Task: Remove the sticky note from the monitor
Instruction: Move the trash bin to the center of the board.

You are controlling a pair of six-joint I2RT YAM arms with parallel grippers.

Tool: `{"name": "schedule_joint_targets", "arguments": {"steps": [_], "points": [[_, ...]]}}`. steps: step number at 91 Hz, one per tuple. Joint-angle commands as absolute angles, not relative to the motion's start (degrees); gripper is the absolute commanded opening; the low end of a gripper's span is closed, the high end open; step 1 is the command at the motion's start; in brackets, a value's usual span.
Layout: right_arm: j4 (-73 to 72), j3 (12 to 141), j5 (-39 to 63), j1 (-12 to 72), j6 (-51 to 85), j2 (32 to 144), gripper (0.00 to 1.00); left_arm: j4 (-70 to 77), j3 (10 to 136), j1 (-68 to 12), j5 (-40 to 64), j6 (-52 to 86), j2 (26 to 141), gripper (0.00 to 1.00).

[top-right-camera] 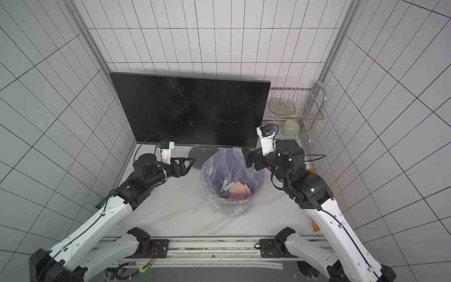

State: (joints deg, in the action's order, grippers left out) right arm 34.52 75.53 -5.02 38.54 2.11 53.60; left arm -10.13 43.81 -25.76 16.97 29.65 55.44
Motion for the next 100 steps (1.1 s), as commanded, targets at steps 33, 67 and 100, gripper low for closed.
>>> {"name": "schedule_joint_targets", "arguments": {"steps": [33,67,100], "points": [[36.8,76.6,-5.7,35.3,1.0,55.0,0.99,-6.4,37.9,-33.4,16.7,32.4,58.8,0.76],[37.5,76.0,-4.3,33.0,1.1,54.5,0.99,-5.5,39.4,-42.0,14.5,32.8,62.2,0.76],[38.3,75.2,-4.0,31.2,0.9,53.4,0.99,-1.8,44.3,-48.5,13.4,33.5,71.8,0.76]]}}
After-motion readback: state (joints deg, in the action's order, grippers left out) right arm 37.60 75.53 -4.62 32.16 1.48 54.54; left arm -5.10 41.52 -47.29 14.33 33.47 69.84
